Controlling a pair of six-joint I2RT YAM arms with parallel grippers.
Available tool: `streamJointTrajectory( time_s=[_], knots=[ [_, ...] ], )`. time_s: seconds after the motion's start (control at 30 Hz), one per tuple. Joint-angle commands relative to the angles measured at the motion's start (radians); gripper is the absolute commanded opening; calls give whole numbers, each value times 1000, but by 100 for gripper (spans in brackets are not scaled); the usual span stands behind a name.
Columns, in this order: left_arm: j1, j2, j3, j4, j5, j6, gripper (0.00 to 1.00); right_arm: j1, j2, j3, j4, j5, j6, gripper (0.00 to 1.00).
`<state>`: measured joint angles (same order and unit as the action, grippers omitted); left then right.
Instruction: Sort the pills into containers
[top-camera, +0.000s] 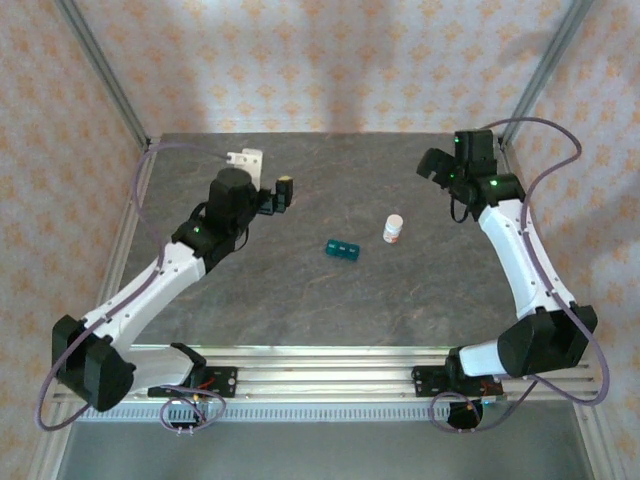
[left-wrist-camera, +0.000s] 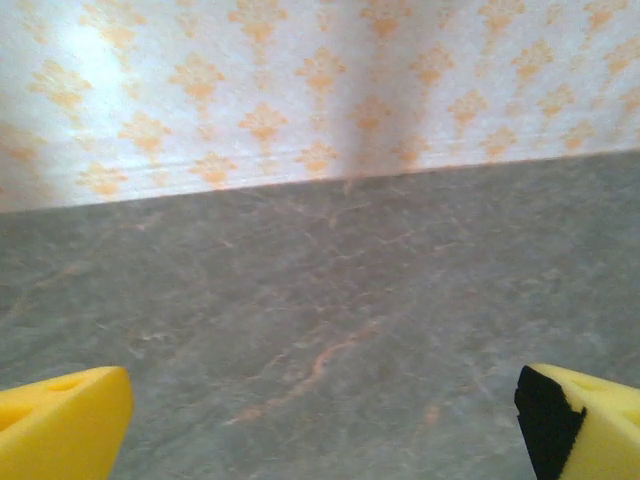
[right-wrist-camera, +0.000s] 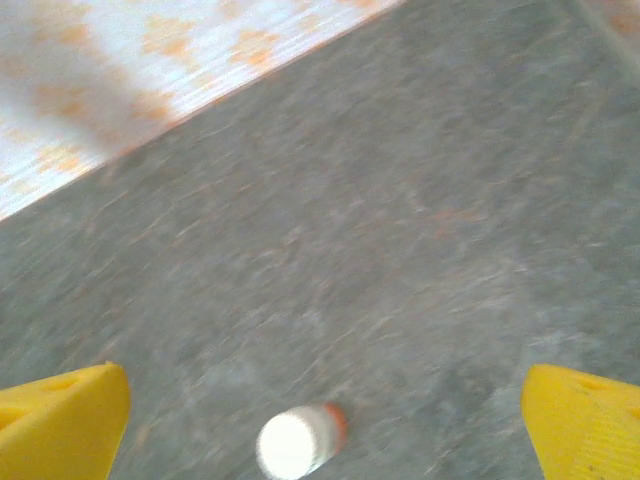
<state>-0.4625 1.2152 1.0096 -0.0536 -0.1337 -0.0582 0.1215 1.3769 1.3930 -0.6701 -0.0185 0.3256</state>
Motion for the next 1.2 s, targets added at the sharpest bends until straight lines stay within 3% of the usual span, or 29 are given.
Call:
streamJointTrajectory(
  time_s=[0.0, 0.03, 0.13, 0.23, 0.4, 0.67, 0.73, 1.0, 1.17],
  knots=[
    [5, -55, -147, 313, -124, 240, 100, -37, -13, -77, 79, 189, 30, 100],
    [7, -68, -197, 390, -142, 295, 100, -39, -19, -107, 115, 254, 28, 100],
    [47, -97, -322, 525, -190, 296, 100, -42, -18, -185, 228, 382, -34, 100],
    [93, -98, -430, 619, -202, 311, 100, -65, 11, -227, 272, 426, -62, 100],
    [163, -69, -536, 655, -117, 319, 100, -141, 16, -354, 424, 338, -30, 100],
    [262, 80, -604, 785, -107, 247, 100, -150, 14, -541, 637, 384, -143, 100],
    [269, 77, -574, 720, -125, 225, 100, -151, 12, -594, 700, 384, -175, 100],
    [288, 68, -615, 745, -137, 186, 100, -151, 26, -719, 854, 329, -203, 100],
    [314, 124, -689, 881, -134, 181, 100, -150, -3, -820, 1028, 239, -241, 100]
  ],
)
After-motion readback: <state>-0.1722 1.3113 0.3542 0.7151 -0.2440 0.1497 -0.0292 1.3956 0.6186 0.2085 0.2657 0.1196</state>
